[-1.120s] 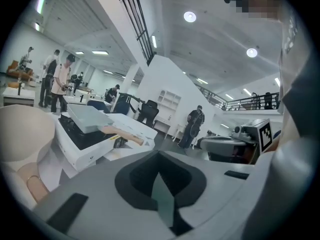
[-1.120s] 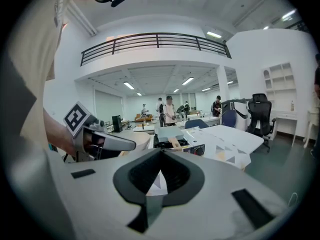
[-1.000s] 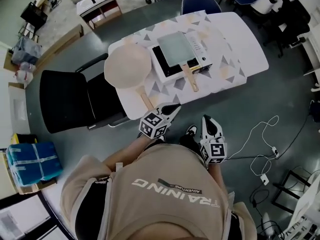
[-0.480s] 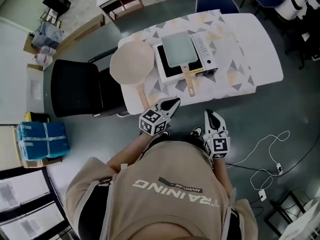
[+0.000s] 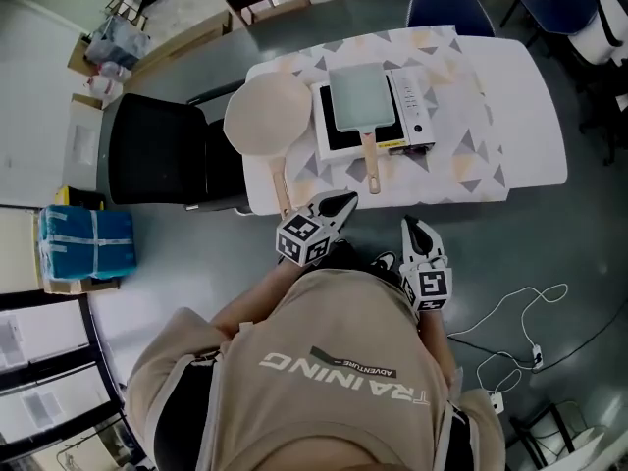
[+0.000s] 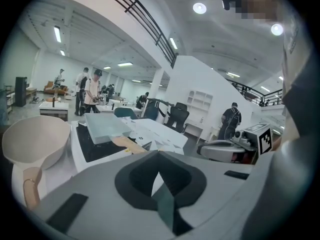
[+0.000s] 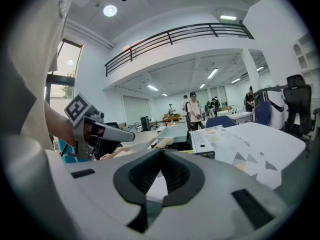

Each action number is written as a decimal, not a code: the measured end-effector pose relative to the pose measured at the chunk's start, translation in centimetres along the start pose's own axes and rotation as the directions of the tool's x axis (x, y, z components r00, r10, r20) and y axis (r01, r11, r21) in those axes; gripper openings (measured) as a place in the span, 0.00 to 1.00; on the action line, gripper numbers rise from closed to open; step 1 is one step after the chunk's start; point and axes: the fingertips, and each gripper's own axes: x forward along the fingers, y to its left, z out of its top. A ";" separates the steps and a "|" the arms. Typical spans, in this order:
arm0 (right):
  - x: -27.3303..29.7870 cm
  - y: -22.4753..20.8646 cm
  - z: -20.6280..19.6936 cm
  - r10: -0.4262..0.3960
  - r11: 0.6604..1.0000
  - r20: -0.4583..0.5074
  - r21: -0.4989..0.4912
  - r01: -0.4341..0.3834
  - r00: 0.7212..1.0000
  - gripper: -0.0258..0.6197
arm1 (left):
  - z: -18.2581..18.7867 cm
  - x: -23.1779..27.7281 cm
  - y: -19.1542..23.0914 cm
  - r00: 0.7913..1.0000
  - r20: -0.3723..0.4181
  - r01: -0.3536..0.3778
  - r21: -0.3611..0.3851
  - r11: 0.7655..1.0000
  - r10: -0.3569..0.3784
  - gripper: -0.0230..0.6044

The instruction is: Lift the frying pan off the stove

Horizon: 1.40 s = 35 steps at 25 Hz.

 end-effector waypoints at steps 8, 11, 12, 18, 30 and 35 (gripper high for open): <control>3.1 -1.3 0.8 0.023 0.999 -0.030 -0.026 -0.024 0.999 0.04 | 1.0 1.2 2.8 1.000 -0.005 -0.018 -0.052 0.999 0.018 0.04; 4.3 -1.3 2.2 0.019 0.997 -0.035 -0.068 -0.021 0.999 0.04 | 1.7 2.3 4.3 1.000 -0.006 -0.013 -0.058 0.998 0.013 0.04; 4.8 -1.3 2.8 0.016 0.997 -0.033 -0.070 -0.019 0.999 0.04 | 2.1 2.7 4.9 1.000 -0.005 -0.013 -0.056 0.998 0.013 0.04; 8.1 -2.5 6.0 0.006 0.998 -0.017 -0.066 -0.007 1.000 0.04 | 4.1 4.8 8.1 1.000 0.002 0.000 -0.053 0.999 0.000 0.04; 14.4 -3.5 7.8 0.045 0.992 -0.050 -0.113 -0.050 0.998 0.04 | 3.6 6.5 11.8 1.000 -0.008 -0.012 -0.161 0.987 0.011 0.04; 16.7 -3.9 8.8 0.155 0.973 -0.068 -0.160 -0.165 0.985 0.04 | 3.1 7.4 12.5 0.999 -0.034 -0.039 -0.288 0.957 0.030 0.04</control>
